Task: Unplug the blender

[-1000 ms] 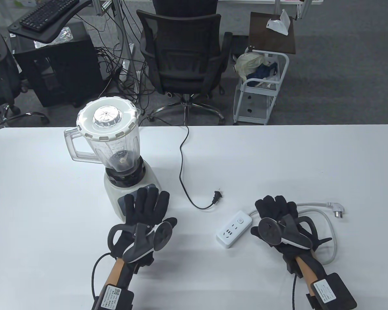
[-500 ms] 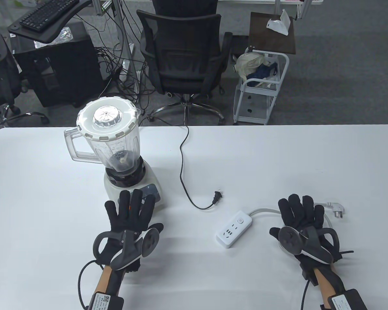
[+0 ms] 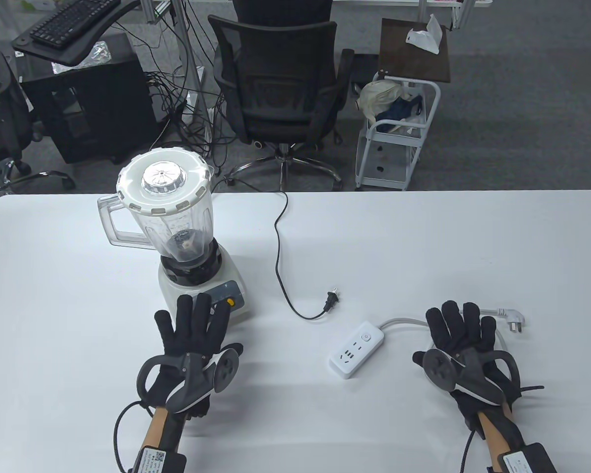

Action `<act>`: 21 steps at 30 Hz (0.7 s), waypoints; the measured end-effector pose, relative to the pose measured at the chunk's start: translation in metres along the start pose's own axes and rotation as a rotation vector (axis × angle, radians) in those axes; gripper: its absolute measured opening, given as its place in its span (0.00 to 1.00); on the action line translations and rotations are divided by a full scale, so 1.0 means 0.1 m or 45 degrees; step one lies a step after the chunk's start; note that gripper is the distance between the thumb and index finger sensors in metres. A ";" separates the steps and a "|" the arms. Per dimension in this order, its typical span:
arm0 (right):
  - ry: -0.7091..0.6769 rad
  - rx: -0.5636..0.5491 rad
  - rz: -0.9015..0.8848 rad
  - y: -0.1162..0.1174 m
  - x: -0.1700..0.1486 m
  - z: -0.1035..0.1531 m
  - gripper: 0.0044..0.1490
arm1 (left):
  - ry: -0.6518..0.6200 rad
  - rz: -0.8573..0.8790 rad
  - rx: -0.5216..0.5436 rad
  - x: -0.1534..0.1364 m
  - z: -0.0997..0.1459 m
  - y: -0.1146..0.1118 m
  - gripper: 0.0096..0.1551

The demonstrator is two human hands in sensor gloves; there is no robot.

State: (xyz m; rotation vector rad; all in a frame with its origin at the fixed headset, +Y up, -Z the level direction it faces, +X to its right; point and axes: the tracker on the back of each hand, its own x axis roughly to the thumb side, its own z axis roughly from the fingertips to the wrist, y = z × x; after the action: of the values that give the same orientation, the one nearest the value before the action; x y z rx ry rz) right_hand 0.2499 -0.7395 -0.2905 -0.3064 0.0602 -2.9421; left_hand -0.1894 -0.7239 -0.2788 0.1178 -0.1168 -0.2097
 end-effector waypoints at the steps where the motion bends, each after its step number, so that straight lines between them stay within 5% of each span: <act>1: 0.000 0.001 0.005 0.00 0.00 0.00 0.55 | 0.000 -0.004 -0.004 0.00 0.00 0.00 0.51; 21: 0.009 0.040 -0.001 0.00 0.00 0.01 0.55 | 0.007 -0.018 -0.022 0.00 0.00 0.00 0.51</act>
State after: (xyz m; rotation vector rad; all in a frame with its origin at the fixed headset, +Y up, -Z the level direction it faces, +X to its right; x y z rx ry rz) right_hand 0.2503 -0.7399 -0.2892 -0.2911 0.0144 -2.9417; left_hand -0.1896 -0.7241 -0.2789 0.1022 -0.1088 -0.2240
